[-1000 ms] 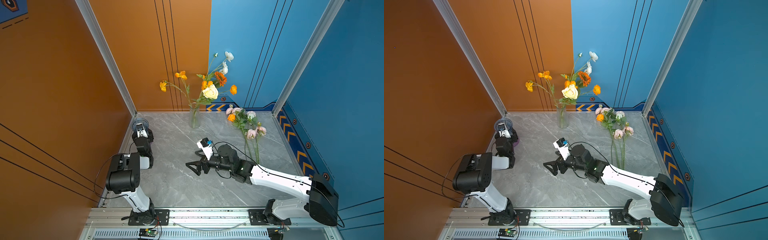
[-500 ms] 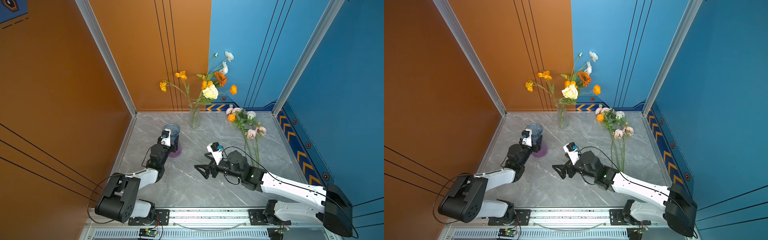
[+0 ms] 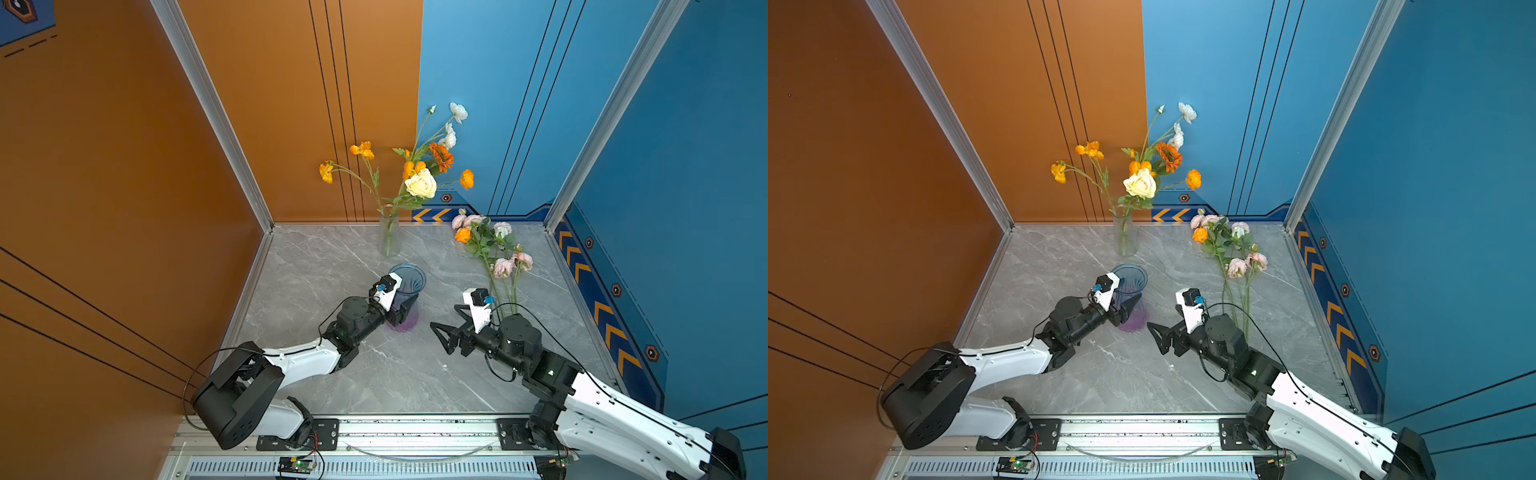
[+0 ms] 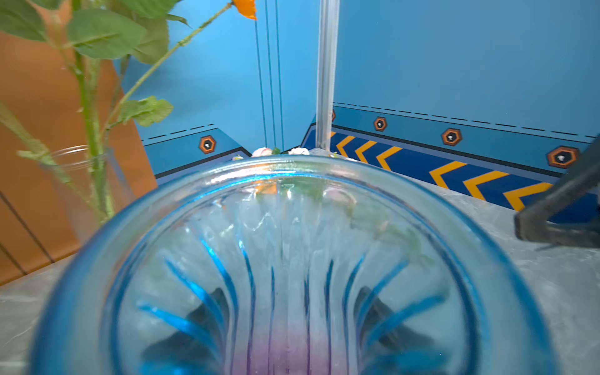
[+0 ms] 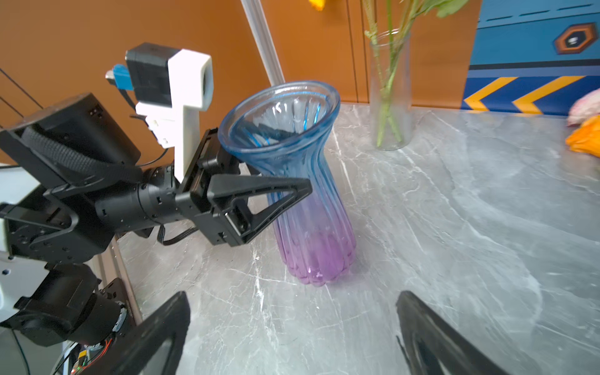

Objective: Arrange the flowers into the vase
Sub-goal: 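Carry the blue-purple vase with the left gripper to the table center, then set down the vase with the left gripper while the right reaches to the roses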

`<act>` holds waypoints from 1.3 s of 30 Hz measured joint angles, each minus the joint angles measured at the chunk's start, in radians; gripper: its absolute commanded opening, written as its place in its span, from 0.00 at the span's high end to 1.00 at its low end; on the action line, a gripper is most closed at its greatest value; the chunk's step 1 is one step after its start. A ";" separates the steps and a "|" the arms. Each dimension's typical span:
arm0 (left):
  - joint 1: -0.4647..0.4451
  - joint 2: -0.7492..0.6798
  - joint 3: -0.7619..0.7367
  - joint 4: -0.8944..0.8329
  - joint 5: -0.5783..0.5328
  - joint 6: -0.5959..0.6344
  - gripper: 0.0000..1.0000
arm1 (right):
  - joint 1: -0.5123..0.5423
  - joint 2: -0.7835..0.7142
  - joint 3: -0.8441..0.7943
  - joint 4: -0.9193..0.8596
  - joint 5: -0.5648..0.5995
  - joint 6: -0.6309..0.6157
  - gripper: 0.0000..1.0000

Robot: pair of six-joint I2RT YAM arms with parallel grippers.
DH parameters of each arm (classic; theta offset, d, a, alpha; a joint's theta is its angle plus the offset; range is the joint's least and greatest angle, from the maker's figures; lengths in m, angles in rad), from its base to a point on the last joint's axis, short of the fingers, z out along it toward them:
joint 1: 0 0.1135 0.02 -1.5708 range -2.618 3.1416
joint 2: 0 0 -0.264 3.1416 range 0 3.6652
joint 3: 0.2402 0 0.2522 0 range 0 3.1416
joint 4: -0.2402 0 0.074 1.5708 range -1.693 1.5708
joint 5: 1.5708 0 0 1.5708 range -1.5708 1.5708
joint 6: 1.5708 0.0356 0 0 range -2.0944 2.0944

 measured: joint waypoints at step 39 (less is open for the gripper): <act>-0.107 0.250 -0.005 0.357 0.071 -0.073 0.02 | -0.332 -0.103 -0.056 -0.290 -0.001 0.158 0.00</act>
